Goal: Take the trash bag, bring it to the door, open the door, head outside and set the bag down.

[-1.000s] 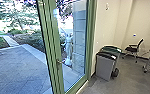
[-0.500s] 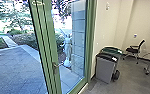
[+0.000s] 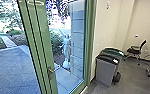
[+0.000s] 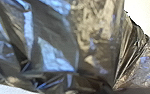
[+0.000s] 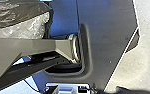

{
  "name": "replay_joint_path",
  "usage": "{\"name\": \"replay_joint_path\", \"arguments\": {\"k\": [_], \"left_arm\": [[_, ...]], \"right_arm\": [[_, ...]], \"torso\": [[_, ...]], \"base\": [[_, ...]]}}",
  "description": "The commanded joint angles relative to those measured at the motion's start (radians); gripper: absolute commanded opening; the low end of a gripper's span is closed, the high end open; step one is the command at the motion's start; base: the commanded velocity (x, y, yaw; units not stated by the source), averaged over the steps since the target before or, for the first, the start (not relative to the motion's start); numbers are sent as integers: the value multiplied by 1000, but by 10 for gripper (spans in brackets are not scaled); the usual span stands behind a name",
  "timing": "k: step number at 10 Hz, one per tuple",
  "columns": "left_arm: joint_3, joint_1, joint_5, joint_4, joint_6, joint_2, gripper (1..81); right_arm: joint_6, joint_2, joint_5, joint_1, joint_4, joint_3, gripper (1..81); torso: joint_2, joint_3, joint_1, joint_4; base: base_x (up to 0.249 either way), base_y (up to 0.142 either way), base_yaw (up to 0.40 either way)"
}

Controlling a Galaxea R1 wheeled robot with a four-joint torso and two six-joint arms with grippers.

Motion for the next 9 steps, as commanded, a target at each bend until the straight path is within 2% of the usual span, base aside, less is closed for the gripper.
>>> {"name": "replay_joint_path", "arguments": {"k": [1,9], "left_arm": [[1,-57,77,-3,10,-4,10],[1,-57,77,-3,10,-6,10]], "right_arm": [[-3,5,-65,49,-3,3,811],[-5,5,-65,49,-3,3,811]], "torso": [[0,0,0,0],[0,0,0,0]], "base": [[181,-68,0],[171,0,0]]}}
